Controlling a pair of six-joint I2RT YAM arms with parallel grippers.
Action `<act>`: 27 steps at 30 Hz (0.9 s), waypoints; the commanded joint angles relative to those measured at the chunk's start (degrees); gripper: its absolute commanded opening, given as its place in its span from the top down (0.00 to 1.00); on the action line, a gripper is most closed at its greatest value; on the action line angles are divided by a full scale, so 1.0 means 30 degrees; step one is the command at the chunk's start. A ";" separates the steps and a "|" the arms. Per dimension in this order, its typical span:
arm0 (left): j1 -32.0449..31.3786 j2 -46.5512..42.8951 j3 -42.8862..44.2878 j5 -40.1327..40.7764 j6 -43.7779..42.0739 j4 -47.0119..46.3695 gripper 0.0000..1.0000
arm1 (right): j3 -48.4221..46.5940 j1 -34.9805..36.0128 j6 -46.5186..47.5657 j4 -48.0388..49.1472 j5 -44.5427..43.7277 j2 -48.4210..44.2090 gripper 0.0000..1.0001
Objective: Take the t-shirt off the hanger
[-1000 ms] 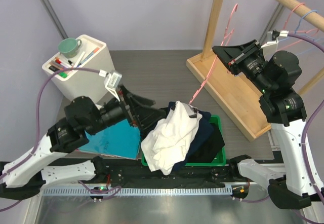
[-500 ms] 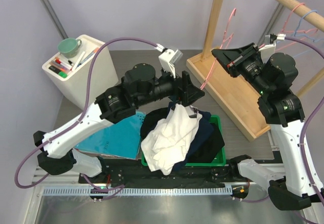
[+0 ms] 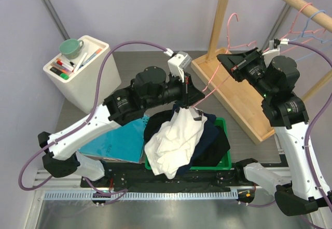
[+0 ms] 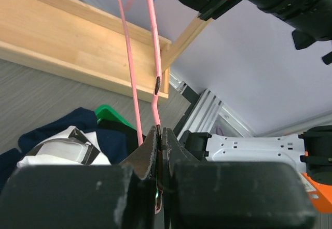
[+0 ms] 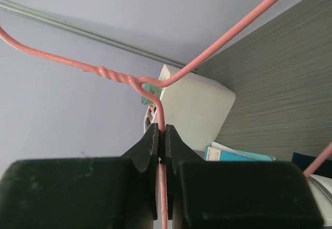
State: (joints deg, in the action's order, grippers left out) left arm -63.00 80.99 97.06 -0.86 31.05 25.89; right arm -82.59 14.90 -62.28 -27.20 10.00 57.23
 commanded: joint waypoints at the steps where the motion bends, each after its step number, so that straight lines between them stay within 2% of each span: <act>1: 0.0024 0.0337 0.1073 0.1312 -0.0359 0.0510 1.00 | -0.0098 0.0103 0.0340 0.0454 0.0269 -0.0503 0.88; 2: 0.0024 0.0366 0.1250 0.1545 -0.0446 0.0540 1.00 | -0.0011 0.0074 0.0544 0.0425 0.0357 -0.0474 0.76; 5: 0.0024 0.0629 0.2070 0.2570 -0.0680 0.0978 1.00 | 0.0632 0.0074 0.0983 0.0599 0.1319 -0.0503 0.57; 8: 0.0024 0.0863 0.2744 0.3714 -0.1002 0.1214 1.00 | 0.0781 0.0278 0.1657 0.0252 0.2142 -0.0095 0.42; 11: 0.0024 0.1098 0.3301 0.4417 -0.1267 0.1155 1.00 | 0.0751 0.0776 0.2302 0.0044 0.2467 0.0200 0.37; 16: 0.0024 0.1801 0.4092 0.5414 -0.1647 0.1389 1.00 | 0.1219 0.1684 0.2479 0.0073 0.2000 0.0054 0.38; 27: 0.0054 0.2212 0.4210 0.5239 -0.1766 0.1390 1.00 | 0.2128 0.3031 0.1865 0.1215 0.1472 0.0053 0.62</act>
State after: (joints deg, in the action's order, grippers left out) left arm -62.98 87.74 107.48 13.96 26.70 31.64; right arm -76.27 22.17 -56.84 -27.33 15.16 57.76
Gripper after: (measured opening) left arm 0.010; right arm 0.407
